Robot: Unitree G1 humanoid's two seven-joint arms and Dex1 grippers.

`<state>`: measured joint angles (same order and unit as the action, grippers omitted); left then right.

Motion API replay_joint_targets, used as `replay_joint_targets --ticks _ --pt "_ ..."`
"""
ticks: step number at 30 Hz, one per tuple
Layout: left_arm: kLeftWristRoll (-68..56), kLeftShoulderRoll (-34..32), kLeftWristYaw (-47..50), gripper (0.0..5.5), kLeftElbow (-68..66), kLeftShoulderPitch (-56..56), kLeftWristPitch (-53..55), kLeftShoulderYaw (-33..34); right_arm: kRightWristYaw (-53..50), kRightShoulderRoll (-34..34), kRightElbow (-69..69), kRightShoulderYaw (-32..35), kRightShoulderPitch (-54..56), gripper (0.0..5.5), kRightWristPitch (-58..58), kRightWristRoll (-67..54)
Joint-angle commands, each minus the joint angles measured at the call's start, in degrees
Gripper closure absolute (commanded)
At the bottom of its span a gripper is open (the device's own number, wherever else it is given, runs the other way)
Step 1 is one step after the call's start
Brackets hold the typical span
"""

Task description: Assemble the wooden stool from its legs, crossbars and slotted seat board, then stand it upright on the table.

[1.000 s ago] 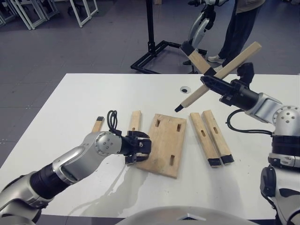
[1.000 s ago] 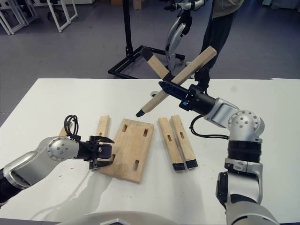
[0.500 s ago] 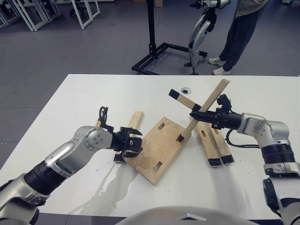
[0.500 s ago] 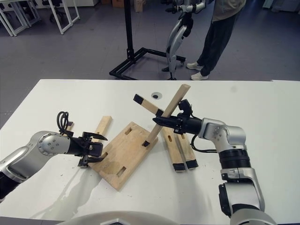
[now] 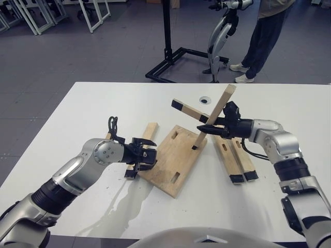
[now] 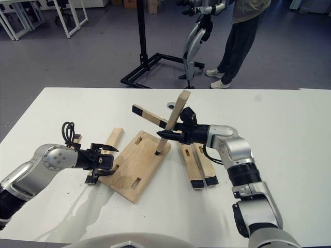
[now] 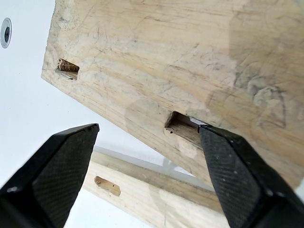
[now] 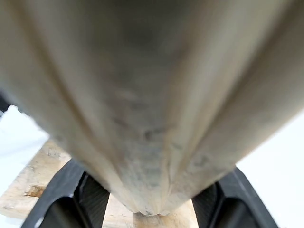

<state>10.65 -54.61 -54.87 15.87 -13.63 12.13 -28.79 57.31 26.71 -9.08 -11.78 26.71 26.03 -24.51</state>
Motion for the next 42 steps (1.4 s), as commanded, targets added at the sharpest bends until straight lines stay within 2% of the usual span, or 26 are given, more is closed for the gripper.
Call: replay_joint_targets --ticks 1,5,8,12,17,20,22,24,34,42 --pt "3.11 1.37 -1.41 1.61 -2.59 3.5 1.58 -2.54 -3.51 -0.74 1.47 -7.27 -9.71 3.43 1.32 6.7" --pt "3.32 2.43 -1.57 1.61 -2.72 3.51 1.95 -1.99 -6.01 0.06 -0.79 -11.89 -14.99 3.43 1.01 10.16" --pt "3.3 3.14 -1.8 1.61 -2.0 3.81 2.66 -1.82 -7.62 -0.32 -4.06 -11.89 -15.89 3.43 11.91 6.59" --pt "3.01 3.76 -1.84 1.61 -1.25 4.34 3.55 -1.53 -3.07 0.47 -9.22 -10.02 -12.98 3.43 20.58 -0.29" --pt "3.07 4.31 -1.82 1.61 -0.98 4.49 3.83 -1.4 -3.54 0.17 -12.5 -9.6 -9.36 3.43 19.28 -0.62" --pt "3.12 4.99 -1.62 1.61 -0.44 4.88 4.45 -1.24 -4.39 1.17 -5.64 -12.35 -9.67 3.43 11.59 3.31" --pt "3.23 5.54 -1.5 1.61 0.36 5.43 5.22 -1.18 -3.9 2.16 0.02 -14.32 -10.66 3.43 11.4 3.13" --pt "3.34 6.06 -1.43 1.61 1.36 6.03 6.0 -1.36 -3.76 2.13 -0.3 -14.29 -10.73 3.43 11.45 2.53" --pt "4.29 7.69 -1.62 1.61 3.14 7.1 7.98 -1.1 -2.53 0.18 -15.51 -2.99 -1.06 3.43 10.37 -1.37" --pt "4.65 8.31 -1.72 1.61 3.27 7.51 8.31 -0.35 -1.85 0.35 -4.19 -3.87 -3.07 3.43 9.82 -1.55"
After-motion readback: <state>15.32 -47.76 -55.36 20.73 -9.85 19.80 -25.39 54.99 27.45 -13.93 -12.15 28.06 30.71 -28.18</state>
